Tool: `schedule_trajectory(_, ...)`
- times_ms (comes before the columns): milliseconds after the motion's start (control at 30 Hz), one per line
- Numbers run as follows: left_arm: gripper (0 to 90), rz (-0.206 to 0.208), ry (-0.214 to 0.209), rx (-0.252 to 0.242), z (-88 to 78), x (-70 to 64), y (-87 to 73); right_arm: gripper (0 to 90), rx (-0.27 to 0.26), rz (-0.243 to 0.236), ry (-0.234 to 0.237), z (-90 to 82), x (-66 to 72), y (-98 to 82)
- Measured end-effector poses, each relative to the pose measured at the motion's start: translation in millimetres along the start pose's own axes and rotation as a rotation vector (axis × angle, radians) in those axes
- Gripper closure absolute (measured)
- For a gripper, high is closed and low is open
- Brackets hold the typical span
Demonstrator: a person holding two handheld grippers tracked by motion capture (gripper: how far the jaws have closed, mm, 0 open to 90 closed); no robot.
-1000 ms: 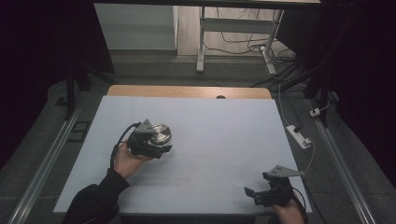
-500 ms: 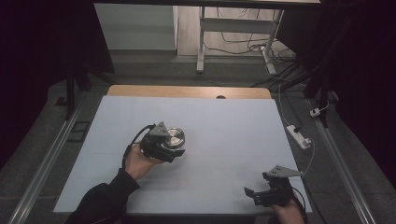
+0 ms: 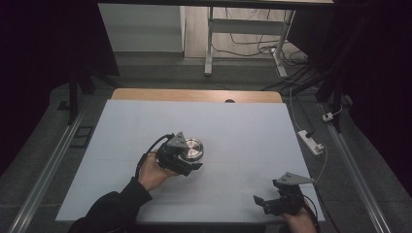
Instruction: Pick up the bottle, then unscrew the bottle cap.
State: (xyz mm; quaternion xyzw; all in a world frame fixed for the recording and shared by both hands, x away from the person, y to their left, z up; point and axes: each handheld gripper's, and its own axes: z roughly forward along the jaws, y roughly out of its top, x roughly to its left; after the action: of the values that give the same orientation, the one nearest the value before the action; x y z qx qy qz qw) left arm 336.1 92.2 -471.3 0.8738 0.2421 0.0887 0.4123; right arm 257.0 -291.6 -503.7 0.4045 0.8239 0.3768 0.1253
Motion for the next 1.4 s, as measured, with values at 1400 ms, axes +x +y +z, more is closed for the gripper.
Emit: schedule_trajectory(1400,14.9,0.002,-0.012,-0.029,-4.6,-1.1,-2.4,0.0,-0.178,-0.162,0.164,12.0,47.2,62.9)
